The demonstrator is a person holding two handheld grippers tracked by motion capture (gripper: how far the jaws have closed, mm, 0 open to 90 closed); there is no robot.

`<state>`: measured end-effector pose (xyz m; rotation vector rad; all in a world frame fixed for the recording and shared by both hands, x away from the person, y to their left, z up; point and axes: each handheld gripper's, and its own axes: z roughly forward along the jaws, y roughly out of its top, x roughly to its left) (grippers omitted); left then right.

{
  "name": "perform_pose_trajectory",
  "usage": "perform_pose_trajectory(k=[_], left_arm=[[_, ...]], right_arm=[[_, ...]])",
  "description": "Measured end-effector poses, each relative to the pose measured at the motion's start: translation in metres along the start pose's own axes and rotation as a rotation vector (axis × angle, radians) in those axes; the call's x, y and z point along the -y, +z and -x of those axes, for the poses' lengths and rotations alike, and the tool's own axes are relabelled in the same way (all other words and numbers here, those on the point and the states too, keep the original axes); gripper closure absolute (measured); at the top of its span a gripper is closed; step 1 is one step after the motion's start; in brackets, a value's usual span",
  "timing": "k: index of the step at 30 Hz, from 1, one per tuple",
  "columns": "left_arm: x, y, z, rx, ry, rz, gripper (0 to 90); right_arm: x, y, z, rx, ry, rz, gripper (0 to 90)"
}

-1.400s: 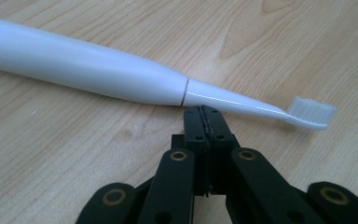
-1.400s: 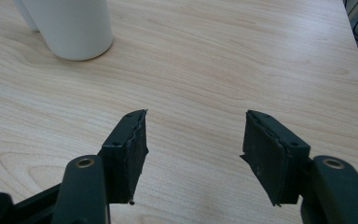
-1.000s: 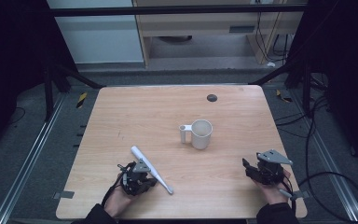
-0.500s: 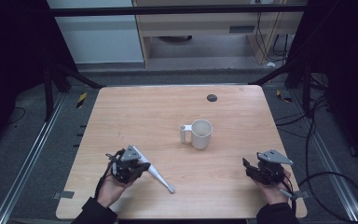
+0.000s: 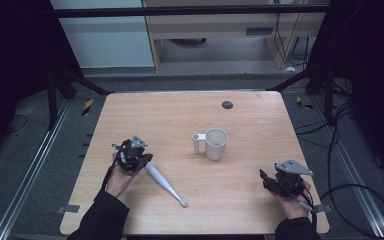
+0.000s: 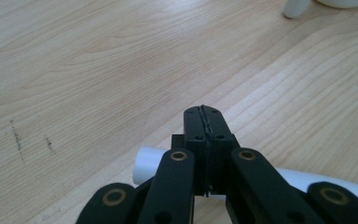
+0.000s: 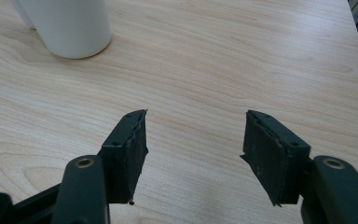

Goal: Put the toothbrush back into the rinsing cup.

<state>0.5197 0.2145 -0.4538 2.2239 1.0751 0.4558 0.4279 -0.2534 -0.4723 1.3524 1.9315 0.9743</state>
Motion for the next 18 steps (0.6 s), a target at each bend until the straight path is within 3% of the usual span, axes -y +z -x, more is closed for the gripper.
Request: perform_pose_trajectory(k=[6,18], left_arm=[[0.003,0.011,-0.008,0.004,-0.009,-0.035,88.8],[0.007,0.013,-0.009,0.004,0.004,-0.064,88.8]], right_arm=[[0.0,0.0,0.0,-0.001,-0.005,-0.001,39.6],[0.0,0.0,0.0,0.003,-0.002,-0.002,39.6]])
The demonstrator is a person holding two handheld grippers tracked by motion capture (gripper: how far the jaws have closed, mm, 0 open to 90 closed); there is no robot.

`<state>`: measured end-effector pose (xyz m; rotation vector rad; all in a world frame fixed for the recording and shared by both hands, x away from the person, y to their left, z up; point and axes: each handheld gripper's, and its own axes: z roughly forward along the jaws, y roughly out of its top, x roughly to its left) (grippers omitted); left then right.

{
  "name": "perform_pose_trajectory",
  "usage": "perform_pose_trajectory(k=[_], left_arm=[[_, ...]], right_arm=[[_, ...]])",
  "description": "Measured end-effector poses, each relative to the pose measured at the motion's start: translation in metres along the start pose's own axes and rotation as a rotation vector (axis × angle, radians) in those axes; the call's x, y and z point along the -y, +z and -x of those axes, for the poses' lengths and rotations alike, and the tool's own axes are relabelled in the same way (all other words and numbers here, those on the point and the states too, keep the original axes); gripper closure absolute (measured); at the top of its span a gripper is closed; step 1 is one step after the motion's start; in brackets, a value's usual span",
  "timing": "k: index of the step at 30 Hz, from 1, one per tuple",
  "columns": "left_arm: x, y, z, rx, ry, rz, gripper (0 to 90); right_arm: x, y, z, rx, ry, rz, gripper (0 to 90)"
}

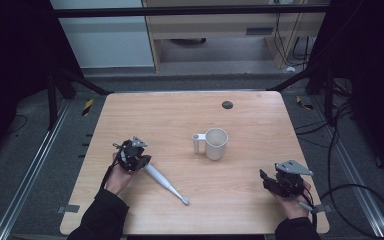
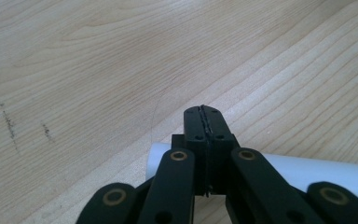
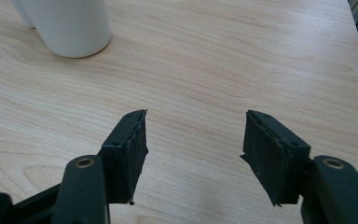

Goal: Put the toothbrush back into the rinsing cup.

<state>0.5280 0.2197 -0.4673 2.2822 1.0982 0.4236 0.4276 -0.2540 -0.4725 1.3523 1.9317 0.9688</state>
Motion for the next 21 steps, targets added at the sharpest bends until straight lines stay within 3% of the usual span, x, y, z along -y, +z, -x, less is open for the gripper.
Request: perform_pose_trajectory(k=[21], left_arm=[[0.015,-0.013,0.005,0.019,0.009,-0.015,88.8]], right_arm=[[0.0,-0.001,0.0,0.003,-0.002,-0.002,39.4]])
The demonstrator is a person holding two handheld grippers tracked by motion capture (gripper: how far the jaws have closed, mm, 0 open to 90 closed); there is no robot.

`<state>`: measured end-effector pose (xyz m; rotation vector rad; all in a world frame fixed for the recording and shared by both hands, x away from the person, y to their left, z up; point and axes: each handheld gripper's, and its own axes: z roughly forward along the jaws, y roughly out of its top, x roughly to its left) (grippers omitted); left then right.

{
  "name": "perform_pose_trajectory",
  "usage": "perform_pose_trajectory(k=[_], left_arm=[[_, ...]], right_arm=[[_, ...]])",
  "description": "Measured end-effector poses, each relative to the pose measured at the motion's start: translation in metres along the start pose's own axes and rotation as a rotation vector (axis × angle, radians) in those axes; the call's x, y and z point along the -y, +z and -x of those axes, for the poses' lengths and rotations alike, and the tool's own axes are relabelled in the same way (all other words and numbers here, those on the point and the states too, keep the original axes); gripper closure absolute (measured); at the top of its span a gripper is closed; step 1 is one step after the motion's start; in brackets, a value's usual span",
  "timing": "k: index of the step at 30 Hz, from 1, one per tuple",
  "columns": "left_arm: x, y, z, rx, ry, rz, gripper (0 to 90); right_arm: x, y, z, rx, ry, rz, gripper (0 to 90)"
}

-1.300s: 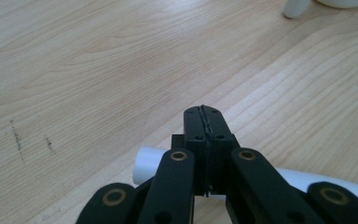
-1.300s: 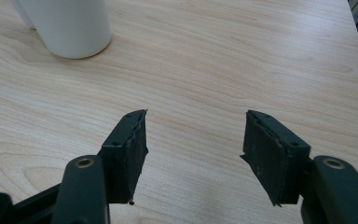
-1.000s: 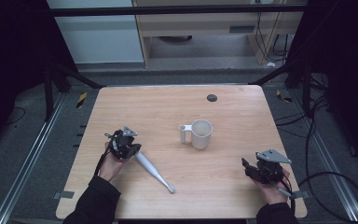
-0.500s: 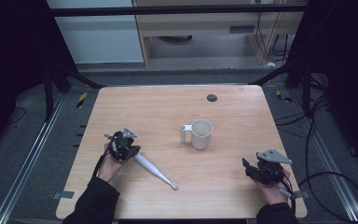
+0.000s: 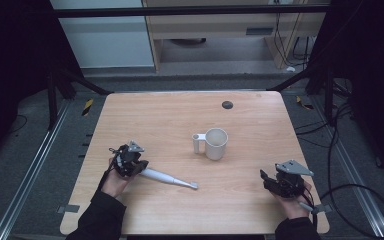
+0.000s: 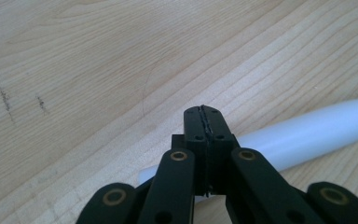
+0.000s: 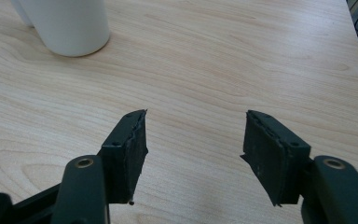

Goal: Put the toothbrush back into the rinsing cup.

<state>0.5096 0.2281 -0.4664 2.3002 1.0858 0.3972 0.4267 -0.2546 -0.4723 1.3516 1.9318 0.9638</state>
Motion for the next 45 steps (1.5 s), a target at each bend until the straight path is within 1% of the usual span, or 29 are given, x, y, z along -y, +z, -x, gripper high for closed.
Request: perform_pose_trajectory(k=[6,8,12,16,22,26,31,33,35,36,37,38,40,41,42,43,45], left_arm=[[0.004,-0.004,0.003,0.008,0.012,-0.002,88.8],[0.005,-0.005,0.003,0.009,0.008,-0.006,88.8],[0.008,-0.007,0.005,0.014,0.004,0.001,88.7],[0.01,-0.008,0.007,0.019,0.012,-0.01,88.8],[0.016,-0.01,0.007,0.025,0.009,-0.018,88.7],[0.019,-0.012,0.008,0.029,-0.002,-0.011,88.7],[0.022,-0.015,0.01,0.038,0.005,-0.016,88.5],[0.021,-0.017,0.01,0.032,-0.007,0.0,85.5],[0.019,-0.02,0.01,0.017,-0.012,0.023,80.7],[0.018,-0.022,0.01,0.005,-0.007,0.037,76.9],[0.016,-0.024,0.011,-0.004,-0.01,0.052,70.5],[0.014,-0.026,0.011,-0.005,-0.009,0.059,68.2],[0.01,-0.026,0.012,-0.008,-0.007,0.055,58.1],[0.007,-0.025,0.012,-0.005,-0.018,0.043,52.4],[0.005,-0.025,0.012,-0.005,-0.021,0.036,49.0],[0.004,-0.025,0.012,-0.006,-0.028,0.039,46.5],[0.001,-0.024,0.012,-0.003,-0.038,0.042,44.2]], right_arm=[[0.0,0.0,0.0,0.001,0.002,-0.001,39.5],[0.0,0.0,0.0,0.003,0.0,-0.001,39.4],[0.0,0.0,0.0,0.001,0.001,-0.003,39.5],[0.001,-0.001,0.001,0.004,0.002,0.0,39.4],[0.001,-0.001,0.001,0.004,0.001,0.0,39.4],[0.001,-0.001,0.001,0.005,0.001,0.0,39.4],[0.001,-0.001,0.001,0.006,0.001,-0.001,39.4],[0.001,-0.001,0.001,0.005,0.0,0.001,39.4],[0.001,-0.001,0.001,0.005,0.001,0.001,39.4],[0.0,-0.002,0.001,0.005,0.001,0.001,39.4],[0.001,-0.001,0.001,0.006,0.0,0.001,39.4],[0.0,-0.001,0.001,0.006,0.001,0.001,39.4],[0.0,-0.001,0.001,0.005,0.003,-0.001,39.3],[0.0,-0.001,0.001,0.006,-0.001,-0.001,39.3],[0.0,-0.001,0.001,0.006,-0.003,-0.001,39.3],[0.0,-0.001,0.001,0.006,-0.002,-0.002,39.3],[0.0,-0.001,0.002,0.006,0.0,-0.003,39.3]])
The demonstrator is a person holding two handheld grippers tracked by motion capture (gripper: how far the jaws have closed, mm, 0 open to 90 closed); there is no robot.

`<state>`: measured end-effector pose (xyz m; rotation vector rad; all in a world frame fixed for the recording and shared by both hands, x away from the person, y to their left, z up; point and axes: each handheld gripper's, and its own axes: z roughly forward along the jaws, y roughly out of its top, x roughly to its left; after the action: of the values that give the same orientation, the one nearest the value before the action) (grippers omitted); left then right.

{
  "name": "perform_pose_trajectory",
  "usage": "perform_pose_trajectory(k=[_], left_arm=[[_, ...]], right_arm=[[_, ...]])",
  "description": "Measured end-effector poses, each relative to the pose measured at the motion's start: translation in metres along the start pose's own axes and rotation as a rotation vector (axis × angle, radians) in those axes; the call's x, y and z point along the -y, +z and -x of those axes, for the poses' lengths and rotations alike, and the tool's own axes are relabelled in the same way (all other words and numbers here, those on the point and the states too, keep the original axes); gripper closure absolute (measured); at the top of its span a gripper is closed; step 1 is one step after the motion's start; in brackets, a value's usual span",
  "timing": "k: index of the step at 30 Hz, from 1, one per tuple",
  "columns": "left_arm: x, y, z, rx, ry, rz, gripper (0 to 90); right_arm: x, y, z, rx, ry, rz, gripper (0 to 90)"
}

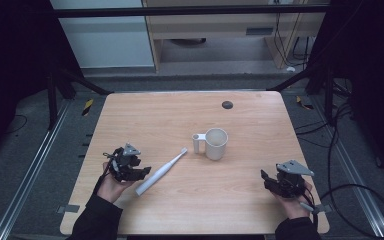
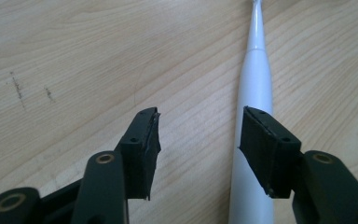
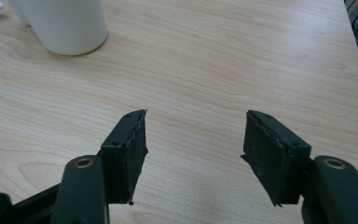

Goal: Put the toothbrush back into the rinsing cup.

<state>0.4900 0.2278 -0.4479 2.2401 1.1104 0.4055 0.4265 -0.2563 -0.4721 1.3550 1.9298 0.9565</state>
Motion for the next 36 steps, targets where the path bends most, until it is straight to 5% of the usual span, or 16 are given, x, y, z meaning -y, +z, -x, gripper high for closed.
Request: perform_pose_trajectory(k=[5,12,36], left_arm=[[-0.01,-0.004,0.002,0.009,0.014,0.008,35.7],[-0.027,-0.008,0.002,0.022,0.03,0.016,34.8],[-0.064,0.018,0.012,0.103,0.134,-0.148,40.9]], right_arm=[[0.0,0.0,0.002,0.004,0.005,-0.001,39.0],[0.0,0.0,0.004,0.006,0.006,-0.006,38.8],[0.0,0.003,0.005,-0.004,0.008,-0.024,38.9]])
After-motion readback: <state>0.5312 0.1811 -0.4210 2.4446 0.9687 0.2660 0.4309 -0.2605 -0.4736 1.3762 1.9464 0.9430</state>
